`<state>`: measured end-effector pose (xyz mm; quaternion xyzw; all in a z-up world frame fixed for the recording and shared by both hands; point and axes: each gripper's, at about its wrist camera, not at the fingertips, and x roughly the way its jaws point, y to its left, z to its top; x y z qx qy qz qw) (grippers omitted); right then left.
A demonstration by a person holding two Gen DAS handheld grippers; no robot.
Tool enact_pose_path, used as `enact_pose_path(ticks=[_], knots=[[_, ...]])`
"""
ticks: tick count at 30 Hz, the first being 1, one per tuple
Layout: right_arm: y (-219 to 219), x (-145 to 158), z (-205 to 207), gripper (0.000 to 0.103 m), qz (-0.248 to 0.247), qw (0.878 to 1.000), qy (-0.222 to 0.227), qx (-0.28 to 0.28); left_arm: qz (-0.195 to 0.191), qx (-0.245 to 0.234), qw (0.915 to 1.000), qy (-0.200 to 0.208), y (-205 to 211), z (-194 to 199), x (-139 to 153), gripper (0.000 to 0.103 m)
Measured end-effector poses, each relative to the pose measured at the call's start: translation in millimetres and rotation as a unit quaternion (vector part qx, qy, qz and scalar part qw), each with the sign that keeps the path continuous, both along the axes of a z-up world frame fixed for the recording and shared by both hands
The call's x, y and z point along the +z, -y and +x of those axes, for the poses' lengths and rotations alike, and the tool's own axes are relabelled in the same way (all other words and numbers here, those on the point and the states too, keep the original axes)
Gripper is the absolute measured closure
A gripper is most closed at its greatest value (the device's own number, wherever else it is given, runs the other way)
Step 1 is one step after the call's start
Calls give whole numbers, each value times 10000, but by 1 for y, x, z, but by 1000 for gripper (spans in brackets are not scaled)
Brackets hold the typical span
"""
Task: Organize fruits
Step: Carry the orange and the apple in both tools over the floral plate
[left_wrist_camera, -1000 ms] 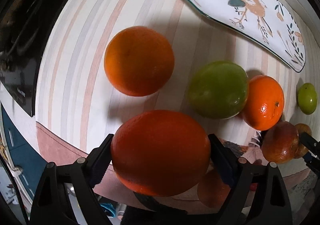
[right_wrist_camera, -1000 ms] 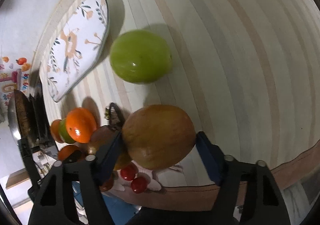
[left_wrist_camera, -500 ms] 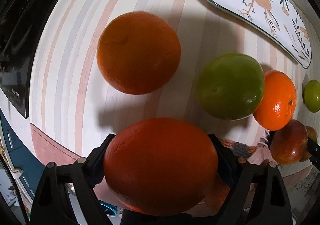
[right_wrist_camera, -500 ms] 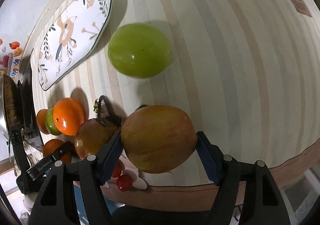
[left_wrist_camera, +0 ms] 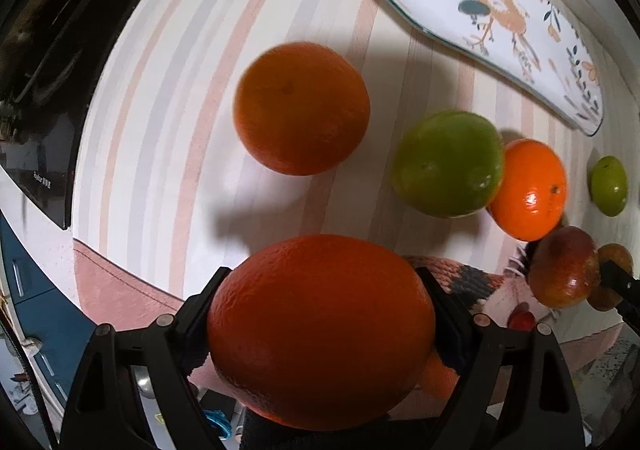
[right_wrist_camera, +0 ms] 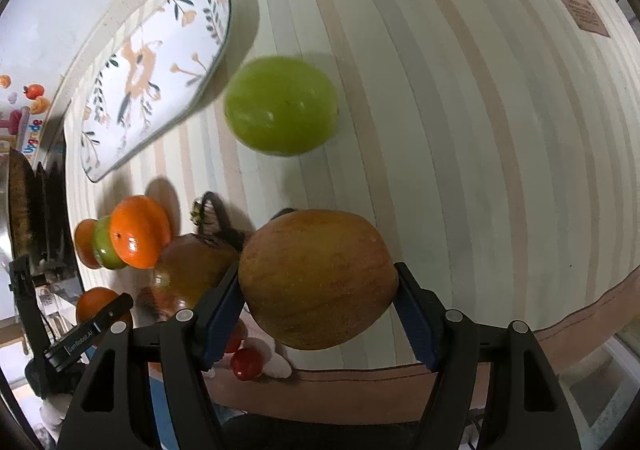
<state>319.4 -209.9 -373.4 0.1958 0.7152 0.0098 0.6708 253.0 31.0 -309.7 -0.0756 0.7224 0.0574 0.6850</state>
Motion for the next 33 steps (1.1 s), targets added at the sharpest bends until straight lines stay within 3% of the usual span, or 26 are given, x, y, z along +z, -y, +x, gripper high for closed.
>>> enact_pose_path(ticks=[5, 10, 13, 18, 25, 33], knots=[[14, 24, 6, 29, 166, 9997, 174, -45, -308, 146, 9993, 151, -13, -17, 37, 15], [11, 58, 18, 29, 439, 9980, 453, -28, -600, 205, 9963, 581, -18, -13, 96, 15], [-7, 75, 36, 29, 606, 9961, 643, 45, -829, 104, 9931, 825, -23, 28, 128, 15], [-35, 79, 88, 29, 532, 9941, 865, 378, -949, -136, 9909, 942, -15, 111, 138, 15], [-84, 36, 171, 29, 55, 9919, 860, 930, -873, -442, 9943, 434, 25, 230, 45, 15], [-115, 7, 224, 29, -236, 9857, 631, 1545, -924, -481, 9945, -95, 29, 276, 5, 15]])
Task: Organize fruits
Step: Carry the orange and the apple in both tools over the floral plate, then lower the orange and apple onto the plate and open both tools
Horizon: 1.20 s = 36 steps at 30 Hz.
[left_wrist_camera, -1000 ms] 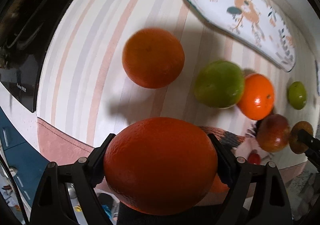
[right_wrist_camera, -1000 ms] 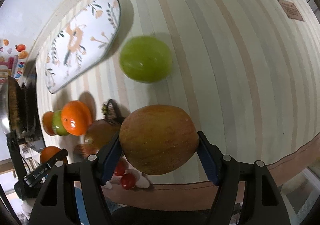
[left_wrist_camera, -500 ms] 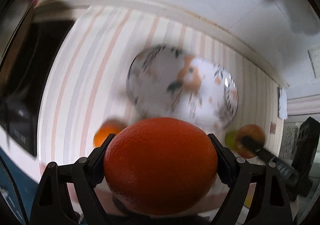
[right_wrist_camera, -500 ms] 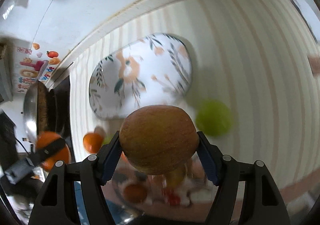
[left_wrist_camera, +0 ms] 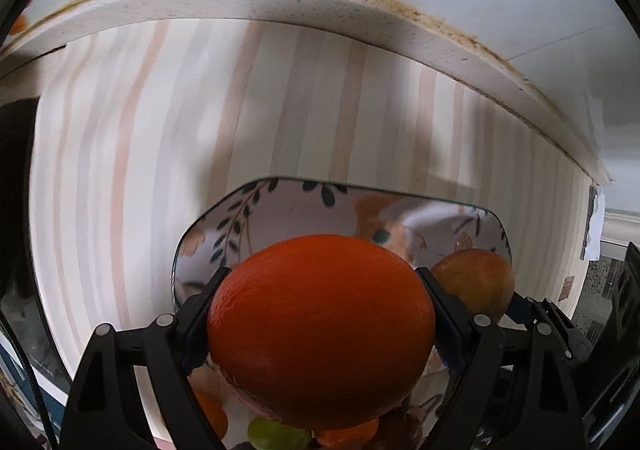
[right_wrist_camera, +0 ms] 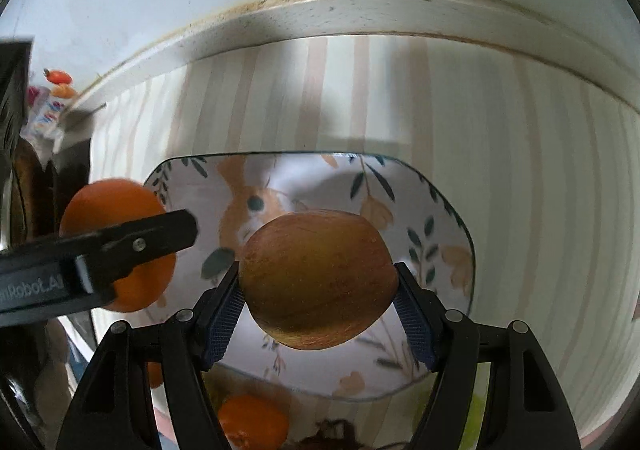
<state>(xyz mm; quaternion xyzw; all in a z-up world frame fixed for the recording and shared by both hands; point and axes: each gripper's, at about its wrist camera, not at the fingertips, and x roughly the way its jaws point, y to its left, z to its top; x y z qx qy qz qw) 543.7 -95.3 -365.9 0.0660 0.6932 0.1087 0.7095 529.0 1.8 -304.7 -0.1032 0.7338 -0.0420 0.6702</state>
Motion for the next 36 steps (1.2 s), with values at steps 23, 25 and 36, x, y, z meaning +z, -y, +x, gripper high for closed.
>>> enact_pose_path(ticks=[23, 25, 36], knots=[[4, -11, 16, 9, -118, 9989, -436, 92, 443, 167, 9982, -376, -11, 5, -41, 14], [5, -10, 16, 8, -121, 9989, -439, 94, 427, 255, 9977, -462, -16, 4, -45, 14], [7, -2, 14, 5, -263, 9989, -394, 64, 356, 318, 9977, -484, -35, 13, -38, 14]])
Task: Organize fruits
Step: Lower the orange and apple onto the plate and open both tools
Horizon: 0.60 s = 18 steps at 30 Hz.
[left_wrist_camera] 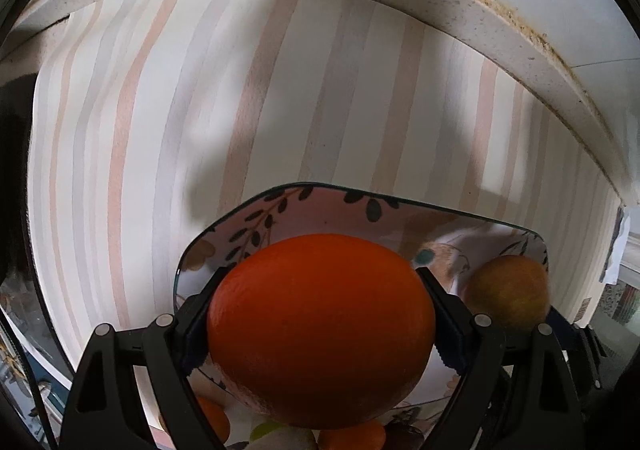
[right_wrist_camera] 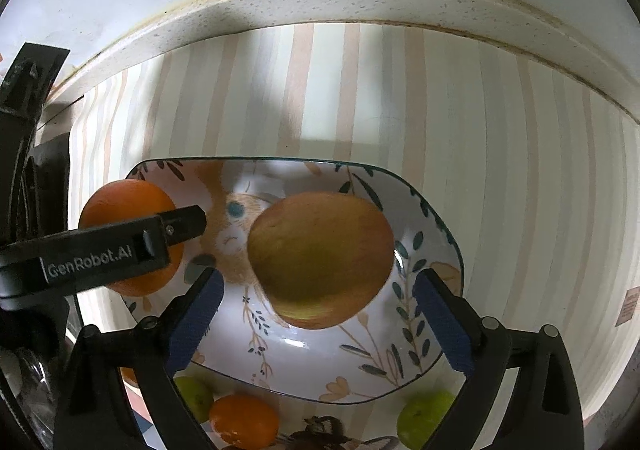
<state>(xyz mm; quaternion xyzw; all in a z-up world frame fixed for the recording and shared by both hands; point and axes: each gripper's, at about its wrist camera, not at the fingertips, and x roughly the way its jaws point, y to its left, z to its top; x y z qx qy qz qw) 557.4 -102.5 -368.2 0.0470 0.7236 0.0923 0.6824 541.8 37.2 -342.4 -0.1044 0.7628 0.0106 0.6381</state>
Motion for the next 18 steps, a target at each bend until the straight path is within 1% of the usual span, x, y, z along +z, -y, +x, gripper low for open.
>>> enact_pose_path(ticks=[3, 6, 7, 10, 13, 16, 18], knots=[[1, 2, -2, 5, -8, 10000, -26, 43, 3, -97, 9999, 41, 1, -2, 2, 14], [3, 3, -4, 5, -38, 10000, -36, 21, 170, -329, 9988, -309, 5, 0, -6, 14], [2, 3, -4, 5, -39, 10000, -57, 9, 187, -373, 9986, -337, 5, 0, -8, 14], [2, 4, -7, 4, -32, 10000, -69, -1, 313, -517, 9975, -356, 8, 0, -8, 14], [4, 5, -10, 5, -33, 10000, -56, -3, 170, -572, 9974, -406, 12, 0, -7, 14], [7, 4, -11, 4, -66, 9999, -76, -44, 242, -538, 9972, -462, 16, 2, -5, 14], [10, 6, -11, 4, -69, 9999, -76, -64, 305, -616, 9970, -358, 23, 6, -2, 14]])
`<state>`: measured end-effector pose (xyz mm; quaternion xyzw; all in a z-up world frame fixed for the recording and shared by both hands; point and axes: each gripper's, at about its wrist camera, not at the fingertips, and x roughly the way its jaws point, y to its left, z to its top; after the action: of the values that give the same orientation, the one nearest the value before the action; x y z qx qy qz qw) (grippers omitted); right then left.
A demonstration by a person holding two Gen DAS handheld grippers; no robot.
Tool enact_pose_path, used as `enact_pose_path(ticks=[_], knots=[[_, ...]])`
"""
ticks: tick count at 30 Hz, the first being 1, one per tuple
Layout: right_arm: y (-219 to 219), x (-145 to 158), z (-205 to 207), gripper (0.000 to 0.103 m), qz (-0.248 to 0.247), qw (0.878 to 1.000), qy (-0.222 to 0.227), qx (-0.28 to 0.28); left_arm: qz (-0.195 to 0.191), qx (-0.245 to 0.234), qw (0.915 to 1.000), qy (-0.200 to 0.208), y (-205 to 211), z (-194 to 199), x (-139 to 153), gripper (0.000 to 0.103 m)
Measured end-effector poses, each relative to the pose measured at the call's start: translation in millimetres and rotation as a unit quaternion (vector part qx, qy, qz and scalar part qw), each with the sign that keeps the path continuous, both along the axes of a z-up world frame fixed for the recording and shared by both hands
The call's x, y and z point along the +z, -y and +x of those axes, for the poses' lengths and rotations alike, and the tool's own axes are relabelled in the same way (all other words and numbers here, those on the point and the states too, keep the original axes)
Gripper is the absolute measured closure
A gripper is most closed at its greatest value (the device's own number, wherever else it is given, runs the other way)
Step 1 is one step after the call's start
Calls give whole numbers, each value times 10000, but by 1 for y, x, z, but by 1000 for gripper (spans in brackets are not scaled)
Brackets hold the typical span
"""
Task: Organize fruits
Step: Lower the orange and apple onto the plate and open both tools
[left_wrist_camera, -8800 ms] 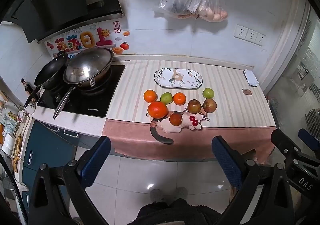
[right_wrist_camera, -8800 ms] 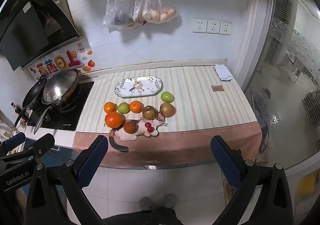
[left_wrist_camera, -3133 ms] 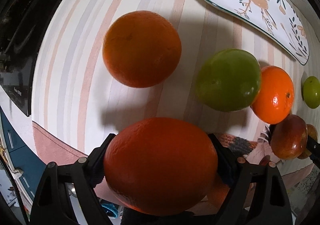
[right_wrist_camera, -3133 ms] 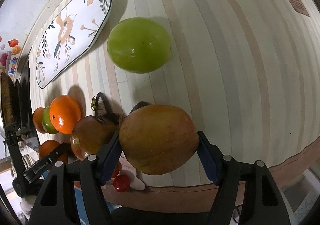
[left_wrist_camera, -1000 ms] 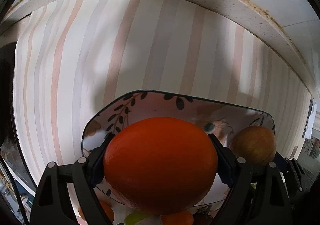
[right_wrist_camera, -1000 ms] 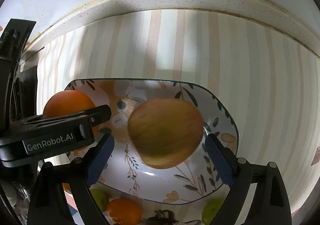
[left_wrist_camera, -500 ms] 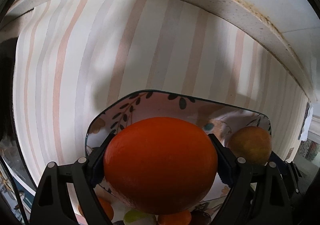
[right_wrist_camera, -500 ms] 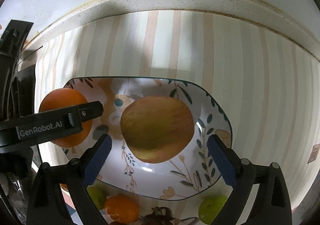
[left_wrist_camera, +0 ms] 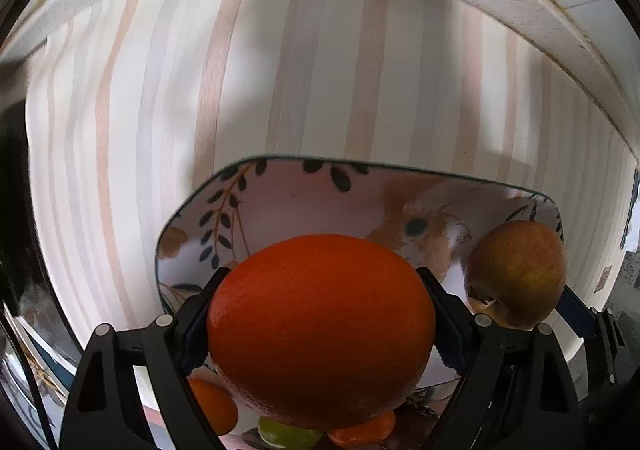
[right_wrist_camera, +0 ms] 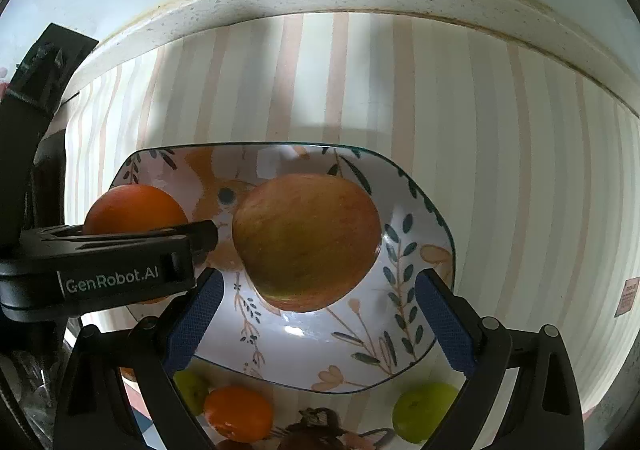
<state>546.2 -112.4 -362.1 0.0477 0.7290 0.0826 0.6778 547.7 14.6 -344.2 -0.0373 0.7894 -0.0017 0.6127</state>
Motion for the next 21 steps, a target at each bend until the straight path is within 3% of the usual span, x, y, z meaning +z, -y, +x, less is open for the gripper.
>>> enact_pose_path(ticks=[3, 6, 10, 16, 21], knots=[[5, 6, -1, 4, -1, 9999, 95, -73, -125, 112, 9999, 21, -2, 3, 5, 14], [9, 8, -1, 5, 134, 9998, 65, -155, -962, 786, 9914, -407, -15, 7, -4, 14], [11, 10, -4, 5, 276, 9993, 113, -227, -736, 721, 9945, -178, -18, 5, -2, 14], [2, 13, -11, 5, 401, 9980, 341, -353, -749, 919, 9928, -150, -27, 13, -1, 14], [8, 21, -19, 4, 784, 9919, 674, -738, -1062, 1226, 9865, -247, -56, 15, -1, 14]])
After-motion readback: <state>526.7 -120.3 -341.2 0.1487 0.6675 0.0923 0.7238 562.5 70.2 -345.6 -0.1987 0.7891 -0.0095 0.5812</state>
